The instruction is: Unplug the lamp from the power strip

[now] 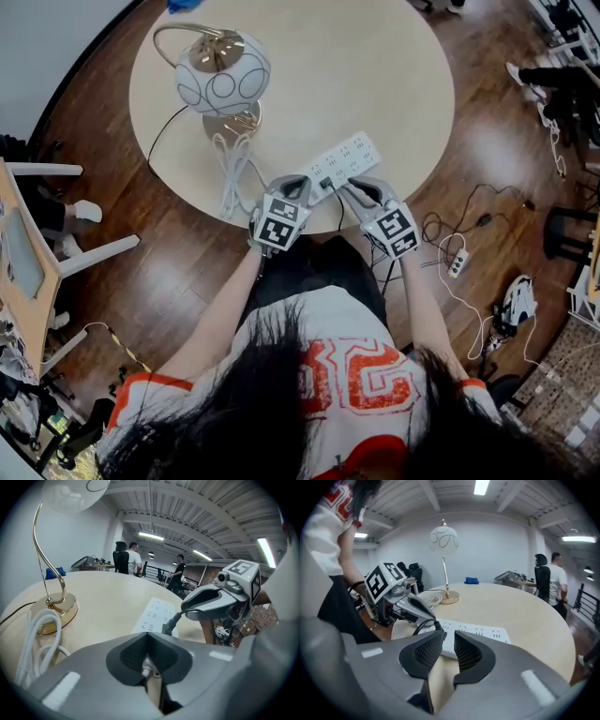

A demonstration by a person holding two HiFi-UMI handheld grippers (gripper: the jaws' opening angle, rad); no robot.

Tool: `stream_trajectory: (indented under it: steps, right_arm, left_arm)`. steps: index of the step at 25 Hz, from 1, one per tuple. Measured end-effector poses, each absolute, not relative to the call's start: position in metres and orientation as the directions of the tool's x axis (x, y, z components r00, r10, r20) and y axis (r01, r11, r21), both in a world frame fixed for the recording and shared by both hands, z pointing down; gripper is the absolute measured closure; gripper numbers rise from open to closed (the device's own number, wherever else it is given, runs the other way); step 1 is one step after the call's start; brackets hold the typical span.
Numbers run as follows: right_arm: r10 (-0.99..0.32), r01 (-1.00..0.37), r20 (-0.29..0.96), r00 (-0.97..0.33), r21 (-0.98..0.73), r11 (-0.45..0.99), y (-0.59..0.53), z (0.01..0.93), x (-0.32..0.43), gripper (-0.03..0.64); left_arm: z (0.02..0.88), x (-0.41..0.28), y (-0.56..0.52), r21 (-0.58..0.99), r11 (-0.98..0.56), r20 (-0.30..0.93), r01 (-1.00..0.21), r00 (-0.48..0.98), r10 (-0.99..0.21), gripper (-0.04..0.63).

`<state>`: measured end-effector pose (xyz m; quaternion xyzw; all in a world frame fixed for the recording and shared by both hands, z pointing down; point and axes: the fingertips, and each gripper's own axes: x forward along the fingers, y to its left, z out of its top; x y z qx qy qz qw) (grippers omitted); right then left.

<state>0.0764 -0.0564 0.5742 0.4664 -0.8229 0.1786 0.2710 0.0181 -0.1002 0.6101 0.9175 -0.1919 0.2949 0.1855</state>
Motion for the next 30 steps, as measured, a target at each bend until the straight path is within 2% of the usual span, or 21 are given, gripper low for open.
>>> stream_trajectory:
  steps: [8, 15, 19, 30]
  right_arm:
    - [-0.488, -0.624, 0.679, -0.549, 0.056, 0.779, -0.061, 0.594, 0.055, 0.52]
    - [-0.332, -0.377, 0.71, -0.621, 0.101, 0.921, -0.062, 0.6, 0.041, 0.52]
    - [-0.302, -0.255, 0.721, -0.624, 0.178, 0.951, -0.064, 0.602, 0.036, 0.531]
    - [-0.222, -0.15, 0.72, -0.658, 0.163, 0.975, -0.064, 0.604, 0.032, 0.534]
  left_arm:
    - [0.61, 0.016, -0.101, 0.316, -0.798, 0.618, -0.514, 0.749, -0.237, 0.595]
    - [0.614, 0.015, -0.102, 0.387, -0.744, 0.633, -0.544, 0.744, -0.214, 0.595]
    - [0.614, 0.013, -0.106, 0.377, -0.716, 0.643, -0.587, 0.722, -0.254, 0.595]
    - [0.617, 0.011, -0.108, 0.373, -0.649, 0.648, -0.662, 0.687, -0.328, 0.595]
